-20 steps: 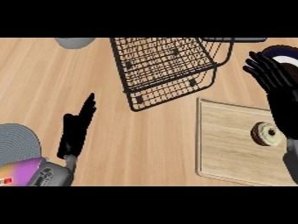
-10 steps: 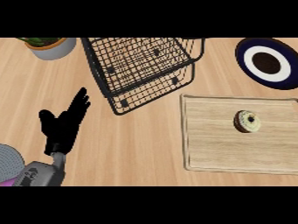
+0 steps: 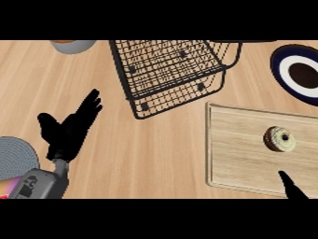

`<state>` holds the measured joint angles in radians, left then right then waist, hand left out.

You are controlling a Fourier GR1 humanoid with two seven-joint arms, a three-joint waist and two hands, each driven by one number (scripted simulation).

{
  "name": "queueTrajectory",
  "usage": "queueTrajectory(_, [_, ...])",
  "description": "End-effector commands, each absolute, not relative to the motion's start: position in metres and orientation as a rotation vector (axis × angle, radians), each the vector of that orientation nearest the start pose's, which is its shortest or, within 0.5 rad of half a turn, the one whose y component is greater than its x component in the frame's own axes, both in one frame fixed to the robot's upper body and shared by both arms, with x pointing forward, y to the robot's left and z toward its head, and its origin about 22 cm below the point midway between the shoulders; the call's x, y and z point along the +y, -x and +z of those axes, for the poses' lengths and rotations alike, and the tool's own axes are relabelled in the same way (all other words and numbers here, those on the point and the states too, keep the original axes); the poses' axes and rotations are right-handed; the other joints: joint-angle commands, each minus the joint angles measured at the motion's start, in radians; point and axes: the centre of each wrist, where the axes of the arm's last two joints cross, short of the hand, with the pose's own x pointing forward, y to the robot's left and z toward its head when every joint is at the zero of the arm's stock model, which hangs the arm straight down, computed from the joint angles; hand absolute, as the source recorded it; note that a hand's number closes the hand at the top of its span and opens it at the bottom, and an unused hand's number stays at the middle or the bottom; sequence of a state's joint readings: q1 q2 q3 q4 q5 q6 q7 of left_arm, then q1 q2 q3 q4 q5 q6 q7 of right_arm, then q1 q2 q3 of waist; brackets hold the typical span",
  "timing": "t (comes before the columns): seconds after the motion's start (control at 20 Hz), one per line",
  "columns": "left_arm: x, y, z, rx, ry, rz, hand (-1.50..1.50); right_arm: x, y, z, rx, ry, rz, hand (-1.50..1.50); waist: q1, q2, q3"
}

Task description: Pick the cupcake from the tray and place it in the tiered basket

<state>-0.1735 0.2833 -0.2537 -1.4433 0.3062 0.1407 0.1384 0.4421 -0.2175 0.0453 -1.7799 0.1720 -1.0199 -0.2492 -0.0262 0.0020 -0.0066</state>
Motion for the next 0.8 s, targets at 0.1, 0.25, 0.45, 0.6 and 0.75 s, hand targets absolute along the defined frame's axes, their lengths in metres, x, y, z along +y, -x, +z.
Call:
queueTrajectory(0.1, [0.222, -0.277, 0.023, -1.407, 0.105, -0.150, 0.00, -0.298, -0.071, -0.035, -1.248, 1.470, -0.289, -1.50, 0.040, 0.026, -0.009])
queueTrajectory(0.25, [0.216, -0.276, 0.025, -1.420, 0.116, -0.166, 0.00, -0.291, -0.039, -0.042, -1.098, 1.478, -0.252, -1.50, 0.045, 0.035, -0.010])
queueTrajectory(0.45, [0.214, -0.281, 0.035, -1.435, 0.136, -0.202, 0.00, -0.281, -0.039, -0.032, -1.036, 1.444, -0.308, -1.50, 0.084, 0.044, -0.010])
queueTrajectory(0.6, [0.202, -0.283, 0.036, -1.446, 0.132, -0.210, 0.00, -0.268, -0.048, -0.026, -1.015, 1.399, -0.329, -1.50, 0.097, 0.046, -0.008])
queueTrajectory(0.75, [0.201, -0.289, 0.045, -1.453, 0.156, -0.233, 0.00, -0.268, -0.063, -0.022, -0.991, 1.386, -0.343, -1.50, 0.120, 0.053, -0.007])
